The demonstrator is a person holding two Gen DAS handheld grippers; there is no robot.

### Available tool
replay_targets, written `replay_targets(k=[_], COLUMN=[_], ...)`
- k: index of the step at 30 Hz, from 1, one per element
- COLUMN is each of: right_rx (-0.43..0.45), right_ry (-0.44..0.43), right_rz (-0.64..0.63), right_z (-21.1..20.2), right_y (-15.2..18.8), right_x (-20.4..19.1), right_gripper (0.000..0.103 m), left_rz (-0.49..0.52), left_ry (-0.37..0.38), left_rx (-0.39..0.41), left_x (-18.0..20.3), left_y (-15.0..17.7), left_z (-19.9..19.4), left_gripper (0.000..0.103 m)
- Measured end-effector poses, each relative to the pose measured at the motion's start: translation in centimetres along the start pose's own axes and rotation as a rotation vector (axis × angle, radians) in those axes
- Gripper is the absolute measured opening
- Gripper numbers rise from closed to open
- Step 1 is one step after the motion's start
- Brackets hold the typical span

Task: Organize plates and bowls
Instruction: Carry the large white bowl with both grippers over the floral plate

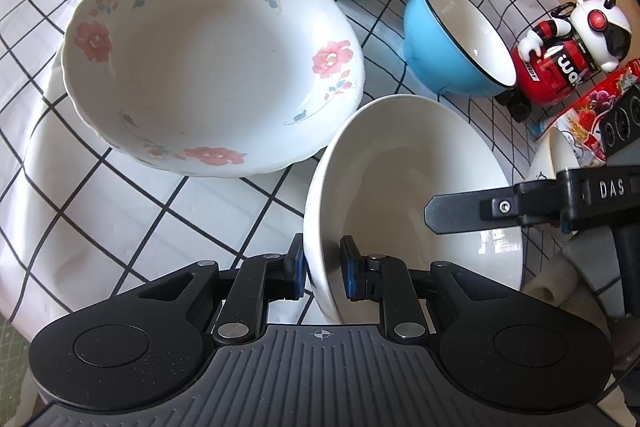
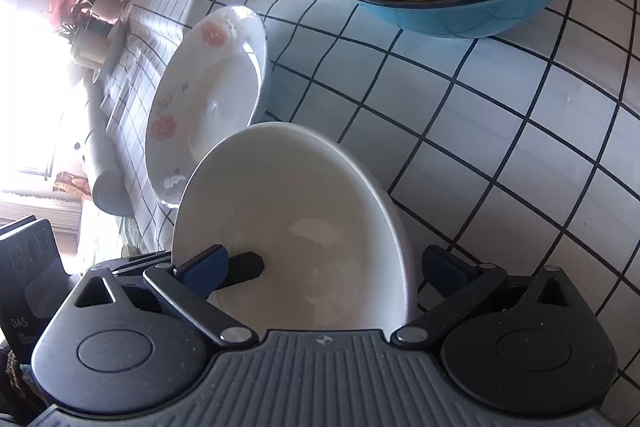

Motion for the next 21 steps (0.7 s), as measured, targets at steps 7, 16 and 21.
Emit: replay_targets(k=[7,16,21], right_rx=[0.068,0.106,0.138], right_ry=[0.1,0.282,0.269], right_rz=[-0.116,-0.248,-0.23], right_z=[-0.6,-0.7,-0.9], right_y=[1.4,3.0,3.7], right_x=[-1.5,-2.7,-2.2], right_gripper=[0.074,0.064,0.058], left_rz=[0.012,0.069,0.106], left_ry=[-0.019,-0.082,-0.112], left_rx=[-0.019,-0.058,-0.061], left_x=[0.5,2.3,3.1], left_y=[-0.3,-0.5,-0.3], left_z=[0.2,0.8,1.1], left_gripper=[0.023,0.027,0.031])
Point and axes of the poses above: each gripper's, at about its wrist camera, not at the fingertips, and z roughly the way its jaws point, x to its right, y to its underside, the point moved 1 cm from there along z, roughly the way its jaws point
